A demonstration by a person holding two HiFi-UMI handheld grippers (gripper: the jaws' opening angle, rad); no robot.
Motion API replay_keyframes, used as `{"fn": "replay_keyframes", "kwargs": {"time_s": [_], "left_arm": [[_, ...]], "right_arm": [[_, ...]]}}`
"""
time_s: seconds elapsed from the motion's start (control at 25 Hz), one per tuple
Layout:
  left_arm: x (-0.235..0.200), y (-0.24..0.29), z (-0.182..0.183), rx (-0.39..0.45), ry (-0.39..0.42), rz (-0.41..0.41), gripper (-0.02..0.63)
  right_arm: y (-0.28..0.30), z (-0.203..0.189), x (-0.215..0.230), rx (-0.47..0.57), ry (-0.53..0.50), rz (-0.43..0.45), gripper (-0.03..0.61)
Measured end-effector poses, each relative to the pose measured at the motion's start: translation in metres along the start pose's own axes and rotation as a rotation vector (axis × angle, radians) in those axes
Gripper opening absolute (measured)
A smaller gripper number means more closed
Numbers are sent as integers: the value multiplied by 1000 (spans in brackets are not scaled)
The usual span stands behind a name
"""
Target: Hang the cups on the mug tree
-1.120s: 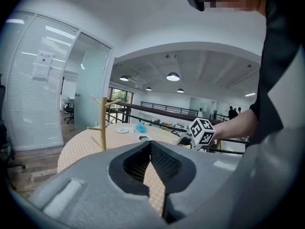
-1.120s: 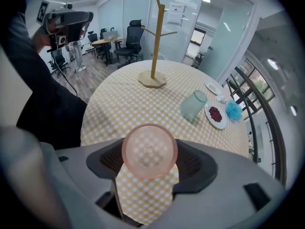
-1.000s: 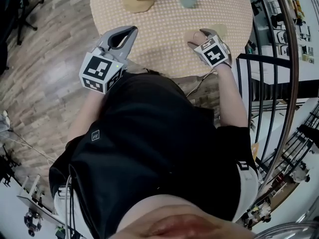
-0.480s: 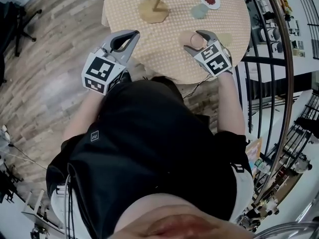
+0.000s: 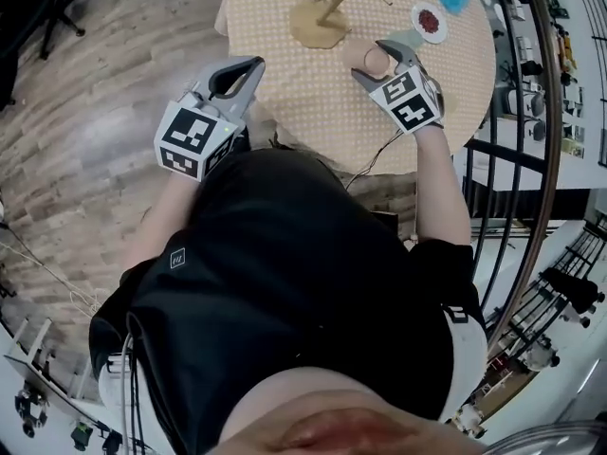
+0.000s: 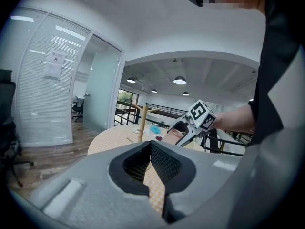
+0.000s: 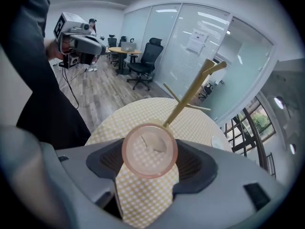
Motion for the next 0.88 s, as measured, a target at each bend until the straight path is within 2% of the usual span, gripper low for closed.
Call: {"fn": "replay_keyframes", "kwargs": {"time_s": [0.28,0.52,0.88], "left_arm": [[-7,-2,-10,-16,-18,72,8],[-15,-6,-13,-18,-41,127,8],[-16,-1,-25,-48,-68,161,8]], "right_arm": [[22,13,18,41,-34,24,324],[39,12,25,36,-41,52,324],[58,1,24,34,-15,90,324]]}}
Point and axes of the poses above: the fingertips, and each gripper's own axes: y forward along the fingers, x to its right, z out of its top, the point moved 1 cm from there along -y, backward along the fingers, and after that the axes turned 1 degree about -x, right-handed, at the moved point
